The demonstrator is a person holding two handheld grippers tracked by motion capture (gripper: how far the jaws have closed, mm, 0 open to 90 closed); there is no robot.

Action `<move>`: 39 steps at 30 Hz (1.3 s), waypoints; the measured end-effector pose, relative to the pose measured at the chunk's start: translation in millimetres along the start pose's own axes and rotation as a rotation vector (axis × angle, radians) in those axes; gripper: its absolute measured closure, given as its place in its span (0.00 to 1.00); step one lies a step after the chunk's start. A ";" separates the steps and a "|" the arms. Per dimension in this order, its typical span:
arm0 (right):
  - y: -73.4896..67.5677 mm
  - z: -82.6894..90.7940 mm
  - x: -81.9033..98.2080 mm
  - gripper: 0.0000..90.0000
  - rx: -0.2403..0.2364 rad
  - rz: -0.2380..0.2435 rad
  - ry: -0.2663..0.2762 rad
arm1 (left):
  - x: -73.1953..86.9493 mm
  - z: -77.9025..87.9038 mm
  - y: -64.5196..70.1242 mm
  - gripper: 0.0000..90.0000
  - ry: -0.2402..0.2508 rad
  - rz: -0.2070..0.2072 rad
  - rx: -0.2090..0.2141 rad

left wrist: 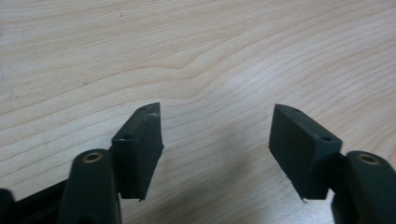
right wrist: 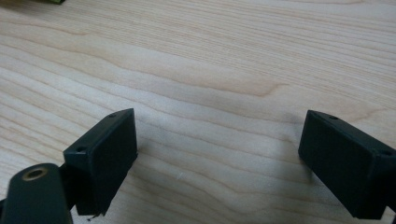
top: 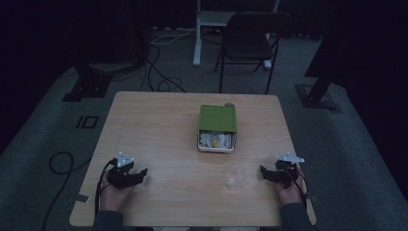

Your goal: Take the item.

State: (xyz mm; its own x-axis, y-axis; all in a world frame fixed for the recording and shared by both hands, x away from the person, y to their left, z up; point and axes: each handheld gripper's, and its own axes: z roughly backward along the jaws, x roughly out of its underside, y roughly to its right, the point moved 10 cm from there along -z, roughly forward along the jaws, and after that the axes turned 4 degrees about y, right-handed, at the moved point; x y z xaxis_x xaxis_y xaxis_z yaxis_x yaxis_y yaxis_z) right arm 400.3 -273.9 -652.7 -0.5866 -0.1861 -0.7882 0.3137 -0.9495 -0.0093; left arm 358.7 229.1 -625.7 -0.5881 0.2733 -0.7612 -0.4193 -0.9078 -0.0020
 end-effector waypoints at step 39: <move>0.0 0.0 0.0 0.13 0.000 0.000 0.000 | -57.7 7.3 74.7 0.41 0.109 -0.141 0.164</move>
State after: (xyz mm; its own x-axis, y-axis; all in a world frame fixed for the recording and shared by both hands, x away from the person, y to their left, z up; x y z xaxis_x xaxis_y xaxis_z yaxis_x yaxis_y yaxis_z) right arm 400.3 -273.9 -652.7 -0.5866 -0.1860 -0.7882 0.3135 -0.9495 -0.0092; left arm 356.3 147.8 -577.1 -0.4410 0.3500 -0.8265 -0.6042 -0.7967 -0.0150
